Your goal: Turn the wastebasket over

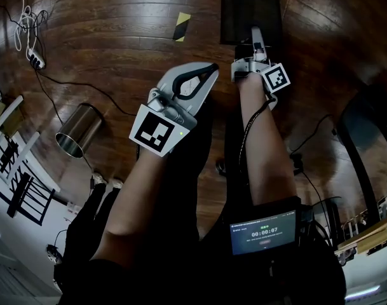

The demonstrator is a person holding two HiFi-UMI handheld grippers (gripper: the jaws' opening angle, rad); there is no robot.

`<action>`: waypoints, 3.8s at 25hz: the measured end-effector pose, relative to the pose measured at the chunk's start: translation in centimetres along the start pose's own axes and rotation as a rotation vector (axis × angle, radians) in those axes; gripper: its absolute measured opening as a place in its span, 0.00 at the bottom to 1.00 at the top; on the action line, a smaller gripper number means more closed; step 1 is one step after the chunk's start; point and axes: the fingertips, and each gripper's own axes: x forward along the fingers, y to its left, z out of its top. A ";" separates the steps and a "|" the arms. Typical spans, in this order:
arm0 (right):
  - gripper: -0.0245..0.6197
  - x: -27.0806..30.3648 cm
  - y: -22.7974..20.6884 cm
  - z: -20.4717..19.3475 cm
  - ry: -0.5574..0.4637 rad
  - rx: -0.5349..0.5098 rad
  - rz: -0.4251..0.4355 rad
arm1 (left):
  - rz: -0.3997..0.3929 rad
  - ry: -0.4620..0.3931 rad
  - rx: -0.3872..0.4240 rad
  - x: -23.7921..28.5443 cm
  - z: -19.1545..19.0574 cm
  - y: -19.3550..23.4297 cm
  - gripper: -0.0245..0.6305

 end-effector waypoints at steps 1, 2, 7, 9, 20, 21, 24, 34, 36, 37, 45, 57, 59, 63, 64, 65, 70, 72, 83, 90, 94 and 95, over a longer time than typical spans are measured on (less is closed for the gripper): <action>0.05 -0.4 0.4 0.3 0.013 -0.018 -0.024 | 0.002 -0.007 -0.001 -0.1 0.7 -0.2 0.04; 0.05 -0.7 0.8 0.6 0.034 -0.046 -0.049 | 0.003 -0.016 0.000 -0.2 1.5 -0.4 0.04; 0.05 0.4 4.6 1.1 0.317 -0.390 -0.180 | 0.004 -0.068 0.009 -1.1 6.3 -0.9 0.04; 0.05 0.9 5.4 1.5 0.446 -0.569 -0.261 | 0.006 -0.083 0.011 -1.5 8.1 -1.1 0.04; 0.06 0.4 2.4 -1.7 1.153 -1.496 -0.529 | 0.043 -0.102 0.024 -4.9 11.8 0.4 0.04; 0.06 0.4 2.6 -2.6 1.209 -1.556 -0.513 | 0.048 -0.099 0.022 -5.1 11.6 0.6 0.04; 0.06 -0.2 1.8 -5.2 1.364 -1.708 -0.473 | 0.065 -0.090 0.014 -5.9 10.5 1.4 0.04; 0.09 -4.3 -2.2 -9.7 1.639 -1.874 -0.403 | 0.079 -0.090 0.003 -7.4 9.3 1.7 0.04; 0.17 -4.4 -1.8 -10.1 1.644 -1.860 -0.394 | 0.083 -0.091 0.008 -7.6 9.4 2.0 0.04; 0.19 -4.6 -1.4 -10.3 1.646 -1.853 -0.389 | 0.083 -0.092 0.011 -7.7 9.6 2.0 0.04; 0.17 -6.5 1.9 -9.7 1.629 -1.806 -0.324 | 0.069 -0.098 0.042 -7.9 12.2 1.0 0.04; 0.05 -12.5 41.5 -8.5 0.937 -1.293 0.370 | -0.042 -0.118 0.126 -14.9 23.1 -11.4 0.04; 0.05 -15.5 50.0 -6.7 0.846 -1.306 0.461 | -0.092 -0.108 0.153 -16.6 26.8 -15.2 0.04; 0.05 -19.4 62.9 -3.9 0.656 -1.336 0.559 | -0.159 -0.167 0.224 -19.1 35.2 -20.1 0.04; 0.05 -20.9 65.0 -3.6 0.605 -1.340 0.572 | -0.170 -0.196 0.233 -19.8 36.5 -21.4 0.04; 0.05 -22.6 66.7 -3.6 0.559 -1.340 0.588 | -0.178 -0.223 0.243 -20.7 37.3 -22.7 0.04; 0.05 -29.0 72.8 -4.3 0.447 -1.342 0.648 | -0.201 -0.324 0.336 -24.1 40.2 -27.9 0.04; 0.05 -30.4 75.0 -3.6 0.433 -1.342 0.663 | -0.205 -0.338 0.349 -25.0 41.9 -29.4 0.04; 0.05 -31.9 83.4 -2.9 0.439 -1.371 0.660 | -0.297 -0.327 0.227 -28.6 48.0 -32.2 0.04; 0.05 -31.2 84.1 -5.6 0.437 -1.402 0.639 | -0.366 -0.328 0.256 -30.0 48.6 -31.4 0.04; 0.05 -31.1 80.4 -4.2 0.369 -1.392 0.629 | -0.373 -0.328 0.229 -28.5 45.6 -30.5 0.04; 0.05 -31.3 79.1 -3.7 0.355 -1.394 0.632 | -0.373 -0.322 0.237 -27.8 44.5 -30.5 0.04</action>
